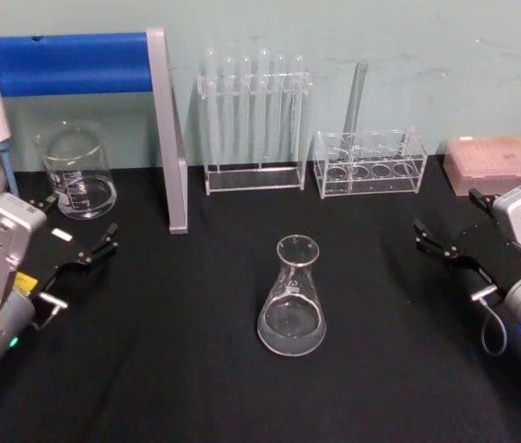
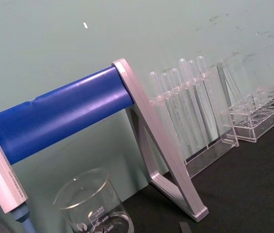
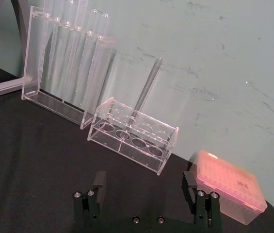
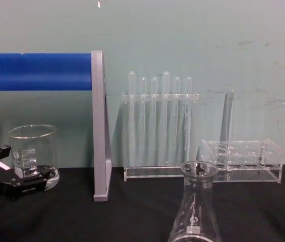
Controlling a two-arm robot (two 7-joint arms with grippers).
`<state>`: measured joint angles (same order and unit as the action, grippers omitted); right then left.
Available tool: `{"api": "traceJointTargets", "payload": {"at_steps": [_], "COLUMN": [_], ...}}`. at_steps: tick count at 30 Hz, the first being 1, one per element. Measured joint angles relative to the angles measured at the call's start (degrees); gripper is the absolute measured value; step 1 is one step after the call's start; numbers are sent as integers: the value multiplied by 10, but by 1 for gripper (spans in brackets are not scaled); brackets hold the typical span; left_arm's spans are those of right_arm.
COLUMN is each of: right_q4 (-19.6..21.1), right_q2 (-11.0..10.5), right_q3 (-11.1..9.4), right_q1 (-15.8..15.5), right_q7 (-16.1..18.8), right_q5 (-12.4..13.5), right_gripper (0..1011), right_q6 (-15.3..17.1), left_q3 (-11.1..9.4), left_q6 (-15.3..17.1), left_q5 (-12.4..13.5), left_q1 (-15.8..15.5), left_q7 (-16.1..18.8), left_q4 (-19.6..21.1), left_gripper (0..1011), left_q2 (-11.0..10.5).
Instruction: Grasp the erlenmeyer flask with one hand, shake it three times, then place it back.
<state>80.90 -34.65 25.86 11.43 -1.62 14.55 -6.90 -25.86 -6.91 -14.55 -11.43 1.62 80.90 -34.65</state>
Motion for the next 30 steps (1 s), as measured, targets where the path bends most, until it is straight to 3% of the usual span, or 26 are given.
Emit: {"api": "traceJointTargets", "payload": {"at_steps": [21, 30], "right_q4": [0, 9], "right_q2": [0, -7], "right_q3": [-1, -14], "right_q1": [0, -10], "right_q7": [1, 57], "right_q5": [0, 22], "right_gripper": [1003, 1003], "right_q6": [0, -3], "left_q3": [0, 0], "left_q6": [0, 0], "left_q5": [0, 0], "left_q1": [0, 0], "left_q7": [0, 0], "left_q4": [0, 0], "left_gripper": [1001, 1001], "left_q2": [0, 0]}}
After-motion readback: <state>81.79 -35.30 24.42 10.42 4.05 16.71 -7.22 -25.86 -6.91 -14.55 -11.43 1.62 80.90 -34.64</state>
